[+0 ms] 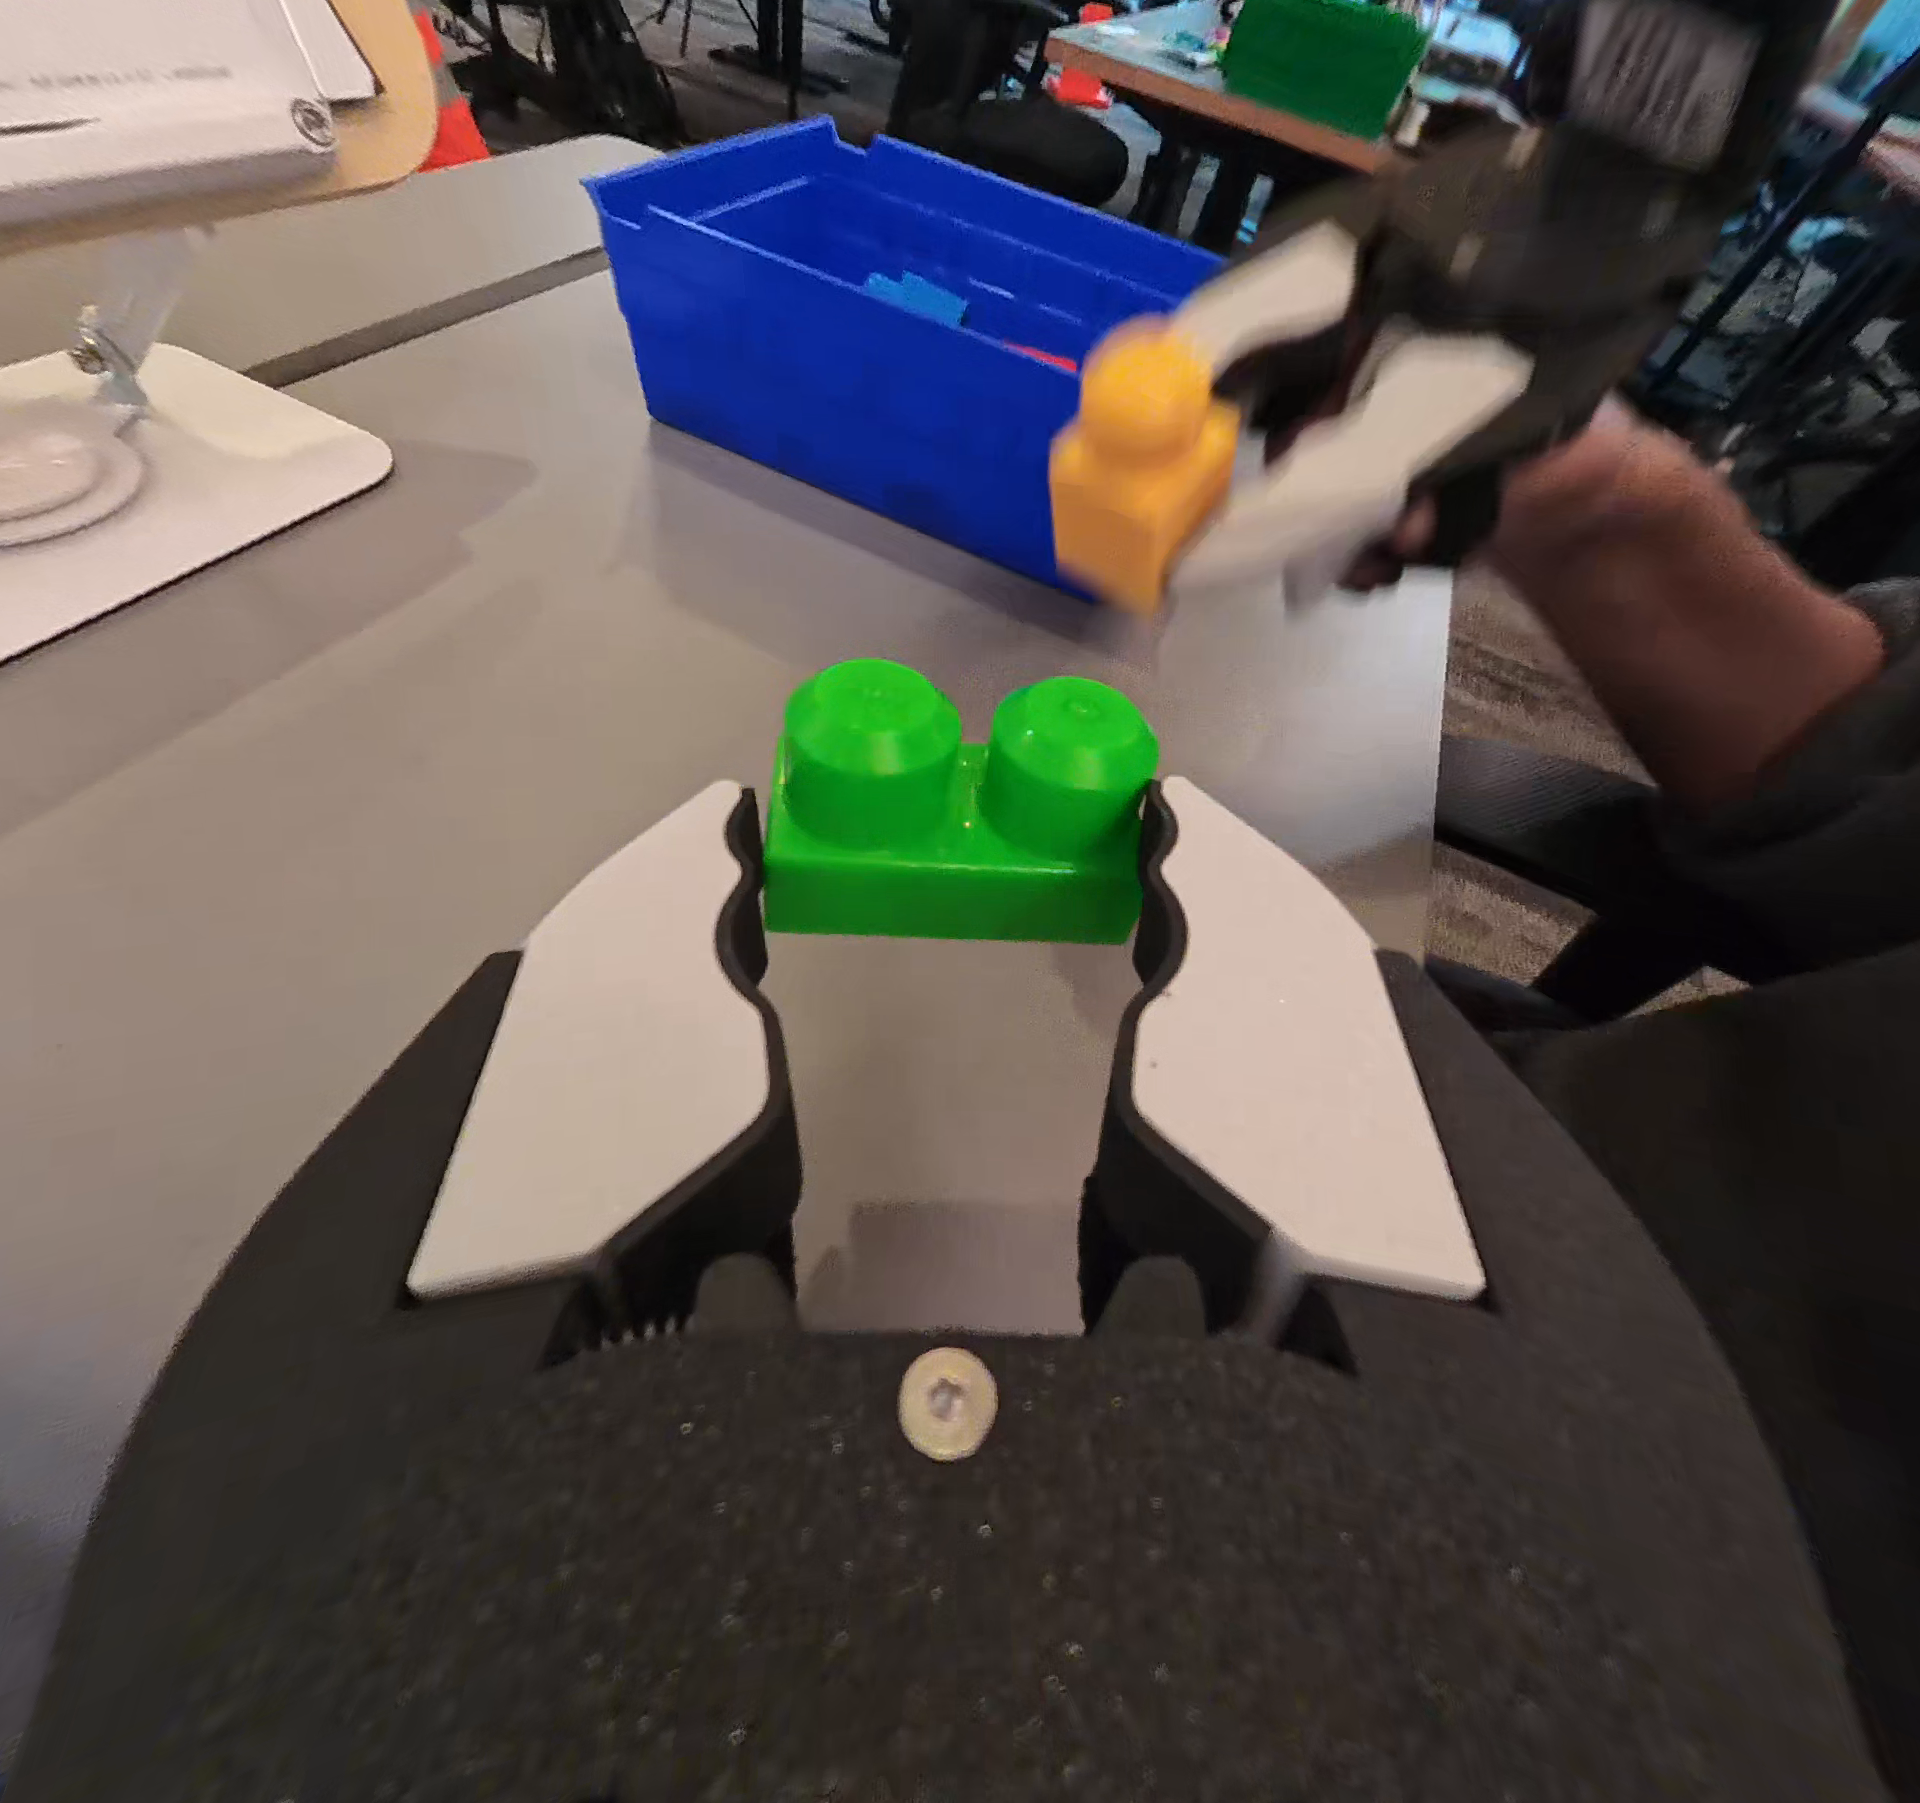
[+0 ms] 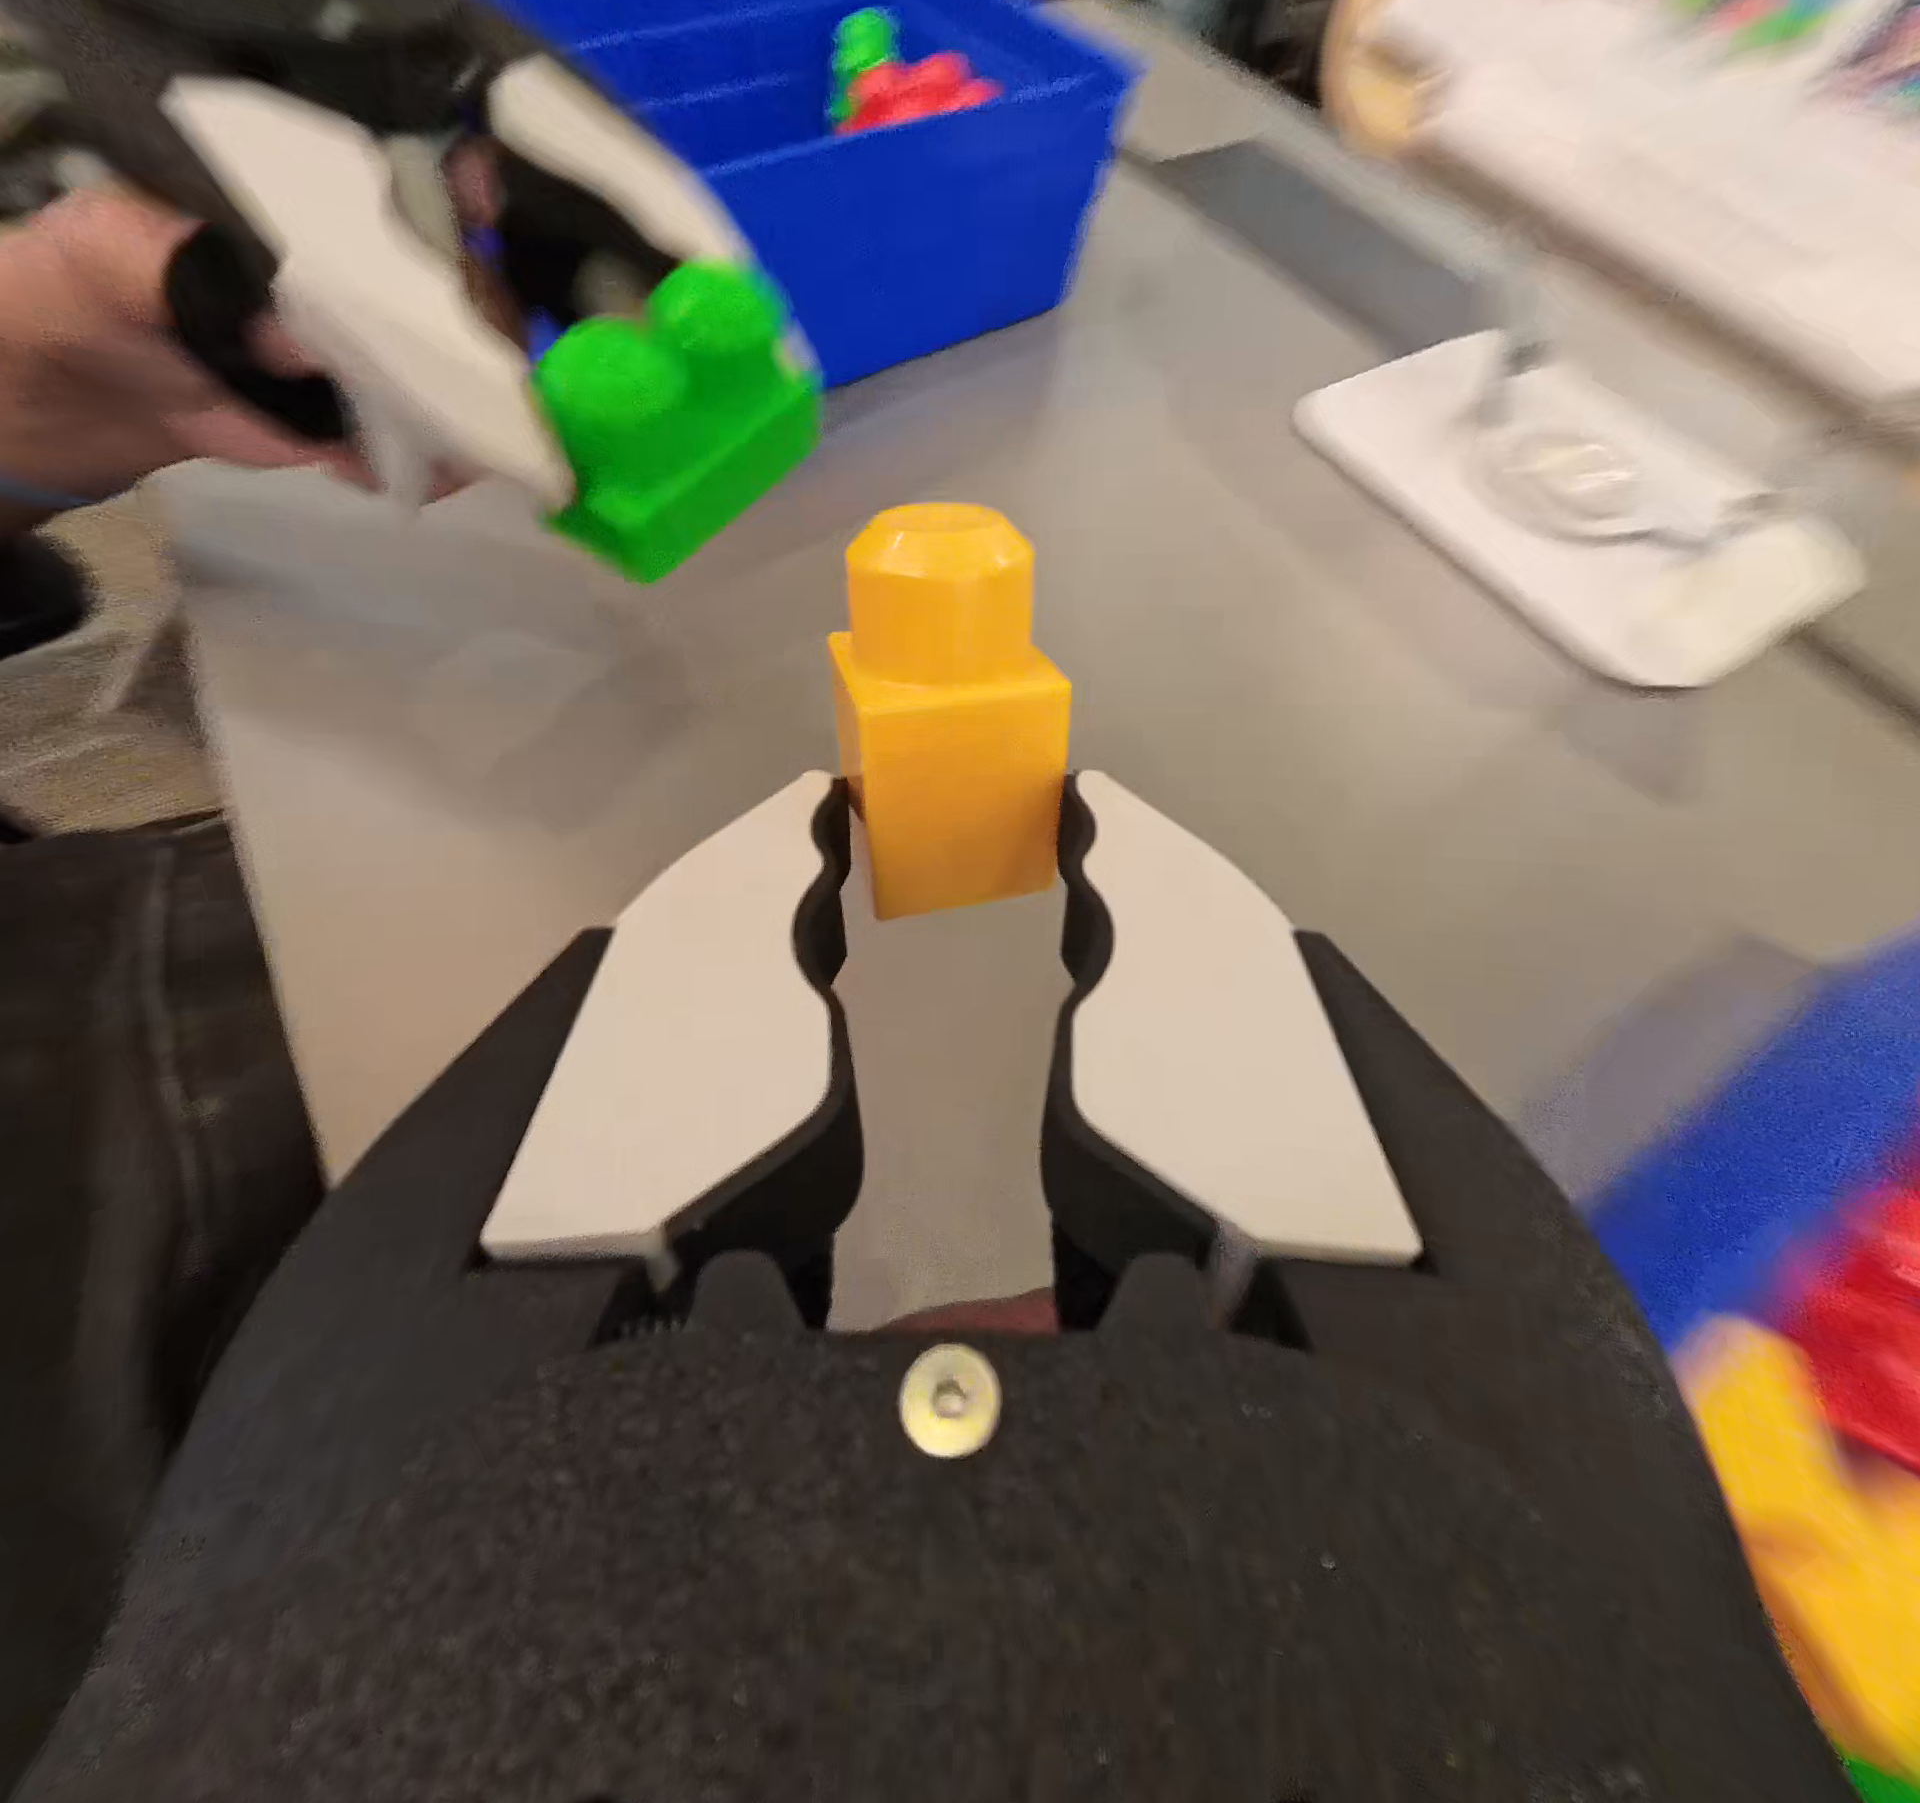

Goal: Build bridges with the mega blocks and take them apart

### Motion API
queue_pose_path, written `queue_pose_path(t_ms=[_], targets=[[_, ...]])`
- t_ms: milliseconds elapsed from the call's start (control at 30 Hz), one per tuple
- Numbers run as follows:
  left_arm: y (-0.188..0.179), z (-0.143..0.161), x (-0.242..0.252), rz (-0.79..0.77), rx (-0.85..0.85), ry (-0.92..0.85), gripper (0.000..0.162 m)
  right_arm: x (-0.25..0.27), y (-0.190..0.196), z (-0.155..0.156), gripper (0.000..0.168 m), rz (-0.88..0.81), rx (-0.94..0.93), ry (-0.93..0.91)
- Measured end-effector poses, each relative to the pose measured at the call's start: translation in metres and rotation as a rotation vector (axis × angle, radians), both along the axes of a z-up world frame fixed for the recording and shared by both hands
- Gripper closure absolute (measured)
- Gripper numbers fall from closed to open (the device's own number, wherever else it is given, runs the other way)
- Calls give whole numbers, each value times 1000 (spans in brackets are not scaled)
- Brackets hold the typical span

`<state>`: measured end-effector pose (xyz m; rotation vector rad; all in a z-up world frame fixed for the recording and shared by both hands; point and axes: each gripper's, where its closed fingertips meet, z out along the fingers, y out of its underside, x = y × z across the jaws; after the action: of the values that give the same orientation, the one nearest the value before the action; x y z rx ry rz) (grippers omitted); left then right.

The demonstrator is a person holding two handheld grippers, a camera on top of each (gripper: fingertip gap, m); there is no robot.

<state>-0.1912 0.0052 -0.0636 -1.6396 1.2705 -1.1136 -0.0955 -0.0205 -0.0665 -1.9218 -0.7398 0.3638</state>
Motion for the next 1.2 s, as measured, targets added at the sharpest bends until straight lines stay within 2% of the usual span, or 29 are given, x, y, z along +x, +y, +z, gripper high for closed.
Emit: queue_pose_path(t_ms=[133,200,267,367,500,600,667,800,900,933,1000,1033,1133,1200], targets=[[-7,-5,5,-20,26,33,93,124,5,87,130,-388,163,-123],[-10,-9,6,-30,41,62,93,203,-1,116,130,-598,145,-177],[-13,-10,7,-34,60,75,93,269,-7,117,130,-737,17,-234],[-19,-11,9,-45,92,92,93,314,-8,60,130,-680,-336,-358],[-24,-14,12,-59,109,113,93,312,-21,-32,130,-429,-717,-551],[-27,-18,13,-70,96,127,93,311,-50,-71,130,-296,-948,-764],[-29,-20,14,-73,92,131,93,307,-61,-76,131,-222,-1032,-846],[-32,-22,15,-84,89,139,93,284,-61,-72,133,-71,-1088,-841],[-33,-25,17,-91,86,150,93,289,-57,-78,132,-61,-1156,-911],[-34,-26,17,-95,84,153,93,293,-53,-79,125,-87,-1161,-923],[-34,-28,16,-96,85,162,93,297,-47,-71,110,-145,-1122,-921],[-33,-29,16,-92,89,166,93,295,-42,-63,110,-170,-1055,-895],[-28,-31,14,-68,93,171,93,267,-18,-29,109,-239,-702,-749],[-23,-34,14,-45,79,182,93,225,-5,-8,112,-247,-423,-576]])
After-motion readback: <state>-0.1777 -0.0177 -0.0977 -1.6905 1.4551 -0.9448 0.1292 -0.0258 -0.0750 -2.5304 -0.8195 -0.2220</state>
